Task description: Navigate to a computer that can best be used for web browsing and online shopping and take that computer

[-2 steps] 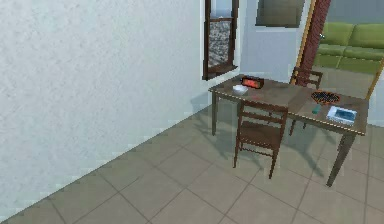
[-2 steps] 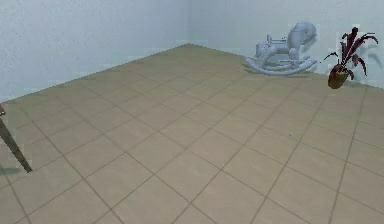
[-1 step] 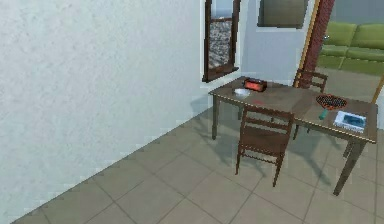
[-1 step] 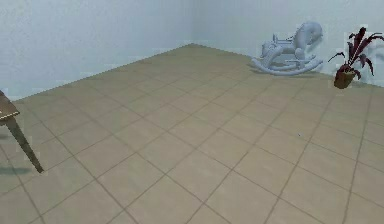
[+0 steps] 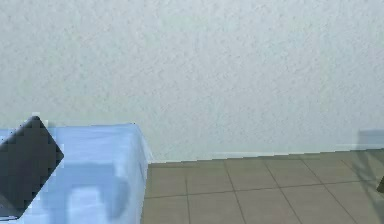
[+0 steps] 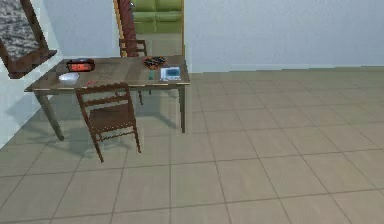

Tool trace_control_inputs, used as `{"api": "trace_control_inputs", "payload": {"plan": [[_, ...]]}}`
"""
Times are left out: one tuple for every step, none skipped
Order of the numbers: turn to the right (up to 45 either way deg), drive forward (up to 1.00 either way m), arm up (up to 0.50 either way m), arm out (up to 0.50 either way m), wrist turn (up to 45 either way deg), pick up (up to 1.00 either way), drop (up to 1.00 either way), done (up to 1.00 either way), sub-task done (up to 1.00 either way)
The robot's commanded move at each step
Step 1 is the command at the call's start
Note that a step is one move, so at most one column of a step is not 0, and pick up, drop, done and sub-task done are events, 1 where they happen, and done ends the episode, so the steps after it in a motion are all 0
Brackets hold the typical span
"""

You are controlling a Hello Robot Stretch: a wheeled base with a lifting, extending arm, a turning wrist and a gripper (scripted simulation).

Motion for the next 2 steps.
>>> {"api": "trace_control_inputs", "payload": {"plan": [[-3.0, 0.00, 0.00, 0.00, 0.0, 0.00, 0.00, 0.00, 0.00], [45.0, 0.00, 0.00, 0.00, 0.0, 0.00, 0.00, 0.00, 0.00]]}}
